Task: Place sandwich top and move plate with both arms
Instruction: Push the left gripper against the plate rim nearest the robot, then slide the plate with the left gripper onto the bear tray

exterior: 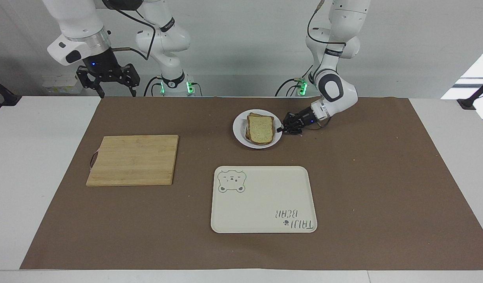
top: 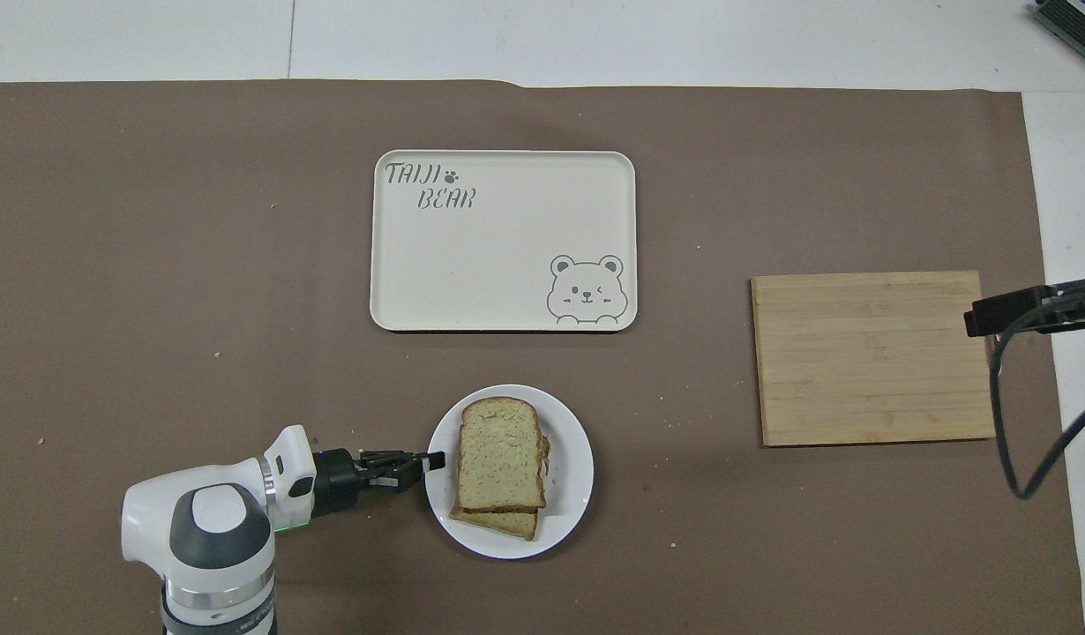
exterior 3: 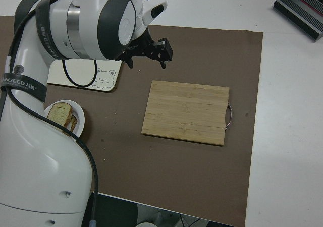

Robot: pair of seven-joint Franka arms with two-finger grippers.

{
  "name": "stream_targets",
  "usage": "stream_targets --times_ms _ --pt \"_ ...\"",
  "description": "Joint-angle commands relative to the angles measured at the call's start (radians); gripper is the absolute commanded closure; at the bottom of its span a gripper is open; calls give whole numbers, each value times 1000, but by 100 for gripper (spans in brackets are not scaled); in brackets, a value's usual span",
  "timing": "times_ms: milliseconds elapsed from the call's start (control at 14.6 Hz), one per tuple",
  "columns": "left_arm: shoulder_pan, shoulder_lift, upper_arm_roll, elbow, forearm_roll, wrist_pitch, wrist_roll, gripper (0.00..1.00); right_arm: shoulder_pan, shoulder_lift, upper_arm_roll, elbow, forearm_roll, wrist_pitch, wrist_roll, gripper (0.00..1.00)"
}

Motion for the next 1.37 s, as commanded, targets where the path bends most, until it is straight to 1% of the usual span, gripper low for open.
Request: stream_targets --times_ms 0,137,274,411,753,889,1163,1232,1300 --pt "-62 32 -1 -29 -19 74 20 100 -17 -1 8 -3 23 2 6 0" --pt "-59 24 1 -23 -19 69 0 100 -17 2 8 2 25 2 15 0" --pt "-51 10 2 -12 -19 55 -73 100 -25 13 8 16 25 -9 21 0" --pt "-45 2 5 14 -19 49 -121 100 -21 5 8 5 25 -7 23 0" --pt "47 9 7 77 -16 -26 -188 100 -21 2 8 4 23 3 20 0" --pt "65 25 7 124 -7 -31 -218 100 -19 2 10 4 22 3 20 0" --pt "147 79 8 222 -1 -124 -247 100 -19 2 10 4 22 2 20 0" --pt "165 109 8 267 59 -130 -247 100 -19 2 10 4 22 2 20 0" --pt "189 151 7 339 140 -141 -257 100 -19 2 10 4 22 2 20 0"
